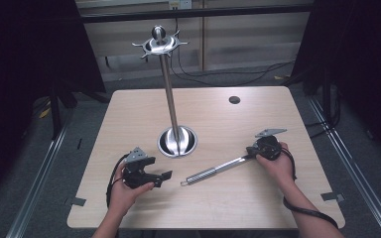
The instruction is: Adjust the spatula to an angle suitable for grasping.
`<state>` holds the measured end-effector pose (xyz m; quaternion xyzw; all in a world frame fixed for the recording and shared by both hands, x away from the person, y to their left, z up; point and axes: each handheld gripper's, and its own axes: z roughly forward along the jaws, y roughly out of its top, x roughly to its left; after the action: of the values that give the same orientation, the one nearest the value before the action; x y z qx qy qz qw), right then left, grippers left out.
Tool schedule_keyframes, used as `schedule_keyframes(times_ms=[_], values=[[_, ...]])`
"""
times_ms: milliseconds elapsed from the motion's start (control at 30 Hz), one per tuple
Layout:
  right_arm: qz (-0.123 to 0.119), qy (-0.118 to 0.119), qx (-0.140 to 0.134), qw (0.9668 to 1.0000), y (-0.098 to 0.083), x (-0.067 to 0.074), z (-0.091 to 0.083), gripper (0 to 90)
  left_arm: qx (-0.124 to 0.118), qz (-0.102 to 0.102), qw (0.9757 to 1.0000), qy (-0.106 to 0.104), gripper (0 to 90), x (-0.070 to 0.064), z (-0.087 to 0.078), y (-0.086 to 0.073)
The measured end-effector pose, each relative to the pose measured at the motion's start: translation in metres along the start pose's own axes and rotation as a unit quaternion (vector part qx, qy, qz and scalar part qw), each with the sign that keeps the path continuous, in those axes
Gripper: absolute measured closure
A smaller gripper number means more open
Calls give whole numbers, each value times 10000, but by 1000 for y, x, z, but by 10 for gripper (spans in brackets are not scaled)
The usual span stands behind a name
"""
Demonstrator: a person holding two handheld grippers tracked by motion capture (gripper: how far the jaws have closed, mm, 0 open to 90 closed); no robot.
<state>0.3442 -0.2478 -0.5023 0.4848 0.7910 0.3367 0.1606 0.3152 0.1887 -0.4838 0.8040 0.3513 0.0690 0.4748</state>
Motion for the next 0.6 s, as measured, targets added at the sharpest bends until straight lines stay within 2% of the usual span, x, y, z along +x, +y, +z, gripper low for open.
schedule_keyframes(times_ms=[67, 100, 200, 367, 600], values=[[58, -14, 7, 10000, -5, 1, -6, 900, 61, 74, 10000, -5, 81, 0, 1, 1], [69, -13, 11, 10000, -8, 1, -8, 900, 24, 39, 10000, 10, 81, -1, 2, 1], [141, -7, 1, 9999, -15, 2, -15, 900, 69, 120, 9999, -12, 81, -2, 3, 3], [223, 19, 0, 9998, -27, 6, -26, 899, 24, 131, 9999, -57, 81, -3, 6, 5], [217, 39, 151, 9996, -34, 11, -37, 878, -16, 141, 9999, -87, 81, -6, 10, 8]])
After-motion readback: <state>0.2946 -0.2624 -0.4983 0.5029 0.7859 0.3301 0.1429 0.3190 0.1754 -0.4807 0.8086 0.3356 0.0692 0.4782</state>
